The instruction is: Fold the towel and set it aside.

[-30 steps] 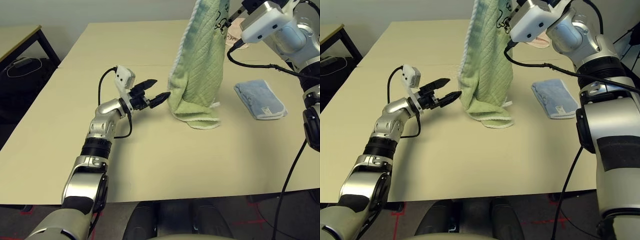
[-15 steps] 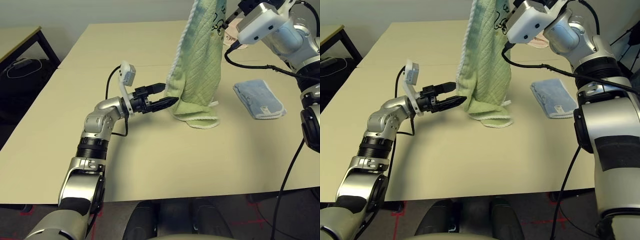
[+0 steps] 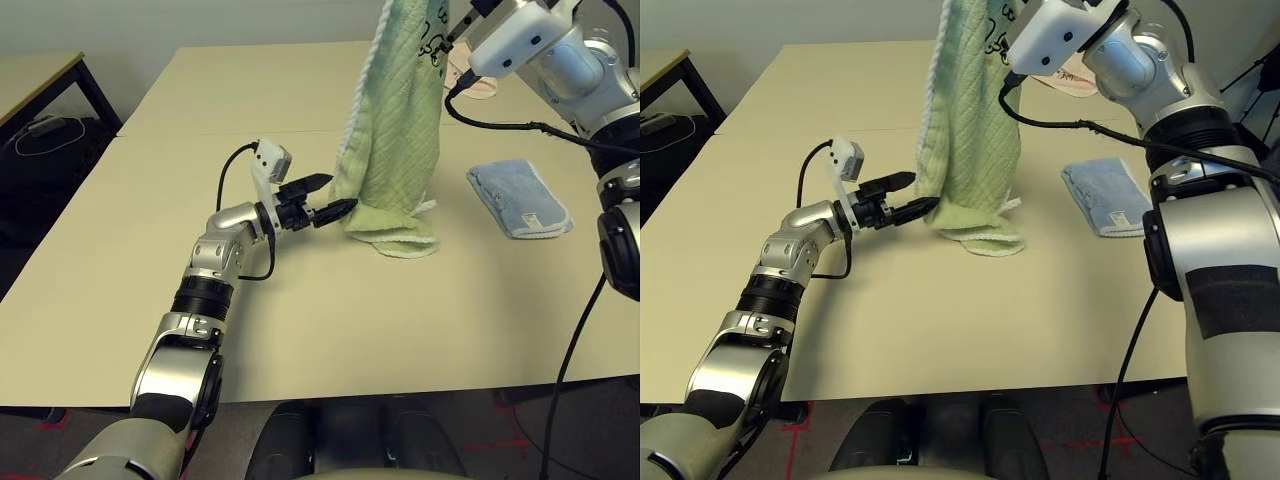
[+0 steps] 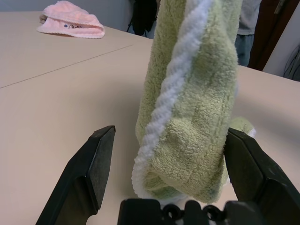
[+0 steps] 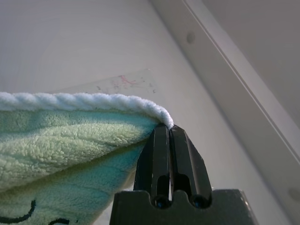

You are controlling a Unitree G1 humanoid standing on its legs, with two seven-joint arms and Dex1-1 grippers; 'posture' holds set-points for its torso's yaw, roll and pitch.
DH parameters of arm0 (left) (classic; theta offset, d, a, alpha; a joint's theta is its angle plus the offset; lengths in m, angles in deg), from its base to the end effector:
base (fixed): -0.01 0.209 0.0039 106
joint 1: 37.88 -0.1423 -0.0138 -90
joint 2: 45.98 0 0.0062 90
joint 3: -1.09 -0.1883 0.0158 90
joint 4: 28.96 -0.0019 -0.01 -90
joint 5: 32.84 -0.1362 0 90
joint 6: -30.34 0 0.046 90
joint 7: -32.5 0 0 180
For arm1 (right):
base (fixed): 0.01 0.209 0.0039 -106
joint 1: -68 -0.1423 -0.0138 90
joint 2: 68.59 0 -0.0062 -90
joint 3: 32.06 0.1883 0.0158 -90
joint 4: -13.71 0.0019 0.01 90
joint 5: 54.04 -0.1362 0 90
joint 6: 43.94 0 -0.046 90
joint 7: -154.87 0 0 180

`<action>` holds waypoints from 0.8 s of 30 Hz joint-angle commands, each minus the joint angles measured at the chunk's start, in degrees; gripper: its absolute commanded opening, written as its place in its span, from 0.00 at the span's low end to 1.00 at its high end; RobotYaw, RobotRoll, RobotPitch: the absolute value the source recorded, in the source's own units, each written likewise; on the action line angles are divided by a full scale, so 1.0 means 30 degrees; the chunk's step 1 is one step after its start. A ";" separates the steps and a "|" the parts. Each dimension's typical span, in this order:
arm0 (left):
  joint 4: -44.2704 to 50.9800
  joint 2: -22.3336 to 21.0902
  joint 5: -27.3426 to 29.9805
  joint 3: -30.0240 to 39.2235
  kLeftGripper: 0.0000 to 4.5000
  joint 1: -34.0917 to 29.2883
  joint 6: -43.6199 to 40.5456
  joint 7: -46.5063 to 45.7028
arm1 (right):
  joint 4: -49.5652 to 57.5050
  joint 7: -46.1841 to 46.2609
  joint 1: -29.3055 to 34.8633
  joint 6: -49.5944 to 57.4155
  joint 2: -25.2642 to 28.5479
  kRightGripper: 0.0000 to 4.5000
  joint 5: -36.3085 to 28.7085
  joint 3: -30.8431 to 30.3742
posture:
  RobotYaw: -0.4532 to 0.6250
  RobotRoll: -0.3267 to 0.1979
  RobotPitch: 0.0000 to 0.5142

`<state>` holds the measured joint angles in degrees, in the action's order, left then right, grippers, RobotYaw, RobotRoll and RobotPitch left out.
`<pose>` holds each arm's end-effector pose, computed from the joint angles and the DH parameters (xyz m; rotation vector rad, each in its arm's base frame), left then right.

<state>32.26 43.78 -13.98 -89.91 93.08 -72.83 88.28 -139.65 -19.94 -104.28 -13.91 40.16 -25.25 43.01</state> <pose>0.3294 0.1737 0.1303 -0.0403 0.0148 -1.0522 0.3433 -0.1847 0.3205 -1.1239 -1.2375 0.2701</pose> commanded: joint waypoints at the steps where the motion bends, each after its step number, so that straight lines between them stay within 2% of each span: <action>1: 0.0619 -0.0044 0.0438 -0.0193 1.00 -0.0291 -0.1083 0.0790 | -0.0210 -0.0280 -0.0029 0.0214 -0.0075 0.00 -0.0359 0.0344 | 0.51 0.62 0.11; 9: 0.1597 0.0347 0.1064 -0.0351 1.00 -0.0524 -0.2286 0.1438 | -0.0251 -0.0607 0.0165 0.0444 -0.0176 0.00 -0.0583 0.0326 | 0.51 0.62 0.13; 15: 0.2837 -0.0503 0.0798 -0.1345 1.00 -0.1458 -0.4080 0.2371 | -0.0243 -0.0816 0.0164 0.0625 -0.0223 0.00 -0.0714 0.0383 | 0.50 0.62 0.13; 24: 0.3482 -0.1133 0.0609 -0.1571 1.00 -0.2151 -0.3984 0.2161 | -0.0494 -0.0407 -0.0570 0.1444 -0.0209 0.00 -0.0775 0.0572 | 0.51 0.62 0.13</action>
<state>42.13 40.76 -11.62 -94.27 87.23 -85.01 95.05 -140.65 -21.76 -104.46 -10.07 39.42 -26.78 43.29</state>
